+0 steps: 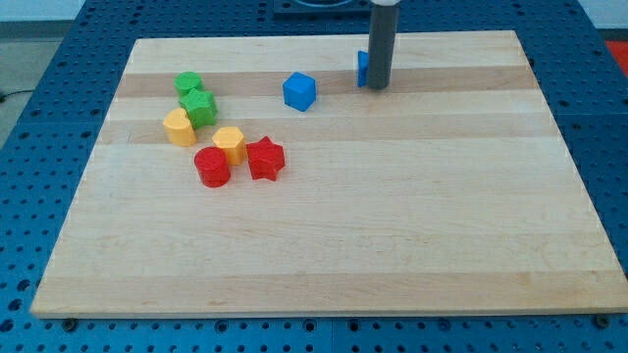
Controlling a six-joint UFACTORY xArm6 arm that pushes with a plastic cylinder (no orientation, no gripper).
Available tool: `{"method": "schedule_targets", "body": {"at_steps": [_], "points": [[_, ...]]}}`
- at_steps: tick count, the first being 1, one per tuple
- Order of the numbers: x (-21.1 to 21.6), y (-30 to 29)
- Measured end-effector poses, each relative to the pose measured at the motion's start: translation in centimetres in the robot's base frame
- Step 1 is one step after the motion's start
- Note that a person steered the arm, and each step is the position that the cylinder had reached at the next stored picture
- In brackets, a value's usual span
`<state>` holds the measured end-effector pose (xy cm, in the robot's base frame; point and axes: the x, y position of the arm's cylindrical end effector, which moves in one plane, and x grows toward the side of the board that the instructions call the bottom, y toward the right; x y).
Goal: Move the blue cube to the top right of the red star
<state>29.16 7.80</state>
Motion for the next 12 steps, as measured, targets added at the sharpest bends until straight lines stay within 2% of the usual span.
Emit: {"method": "schedule_targets", "body": {"at_steps": [2, 7, 10, 11, 12], "points": [[-2.5, 1.0], [-4.8, 0.3], [-5.1, -2.2], [-7.5, -3.7], [-7.6, -8.4]]}}
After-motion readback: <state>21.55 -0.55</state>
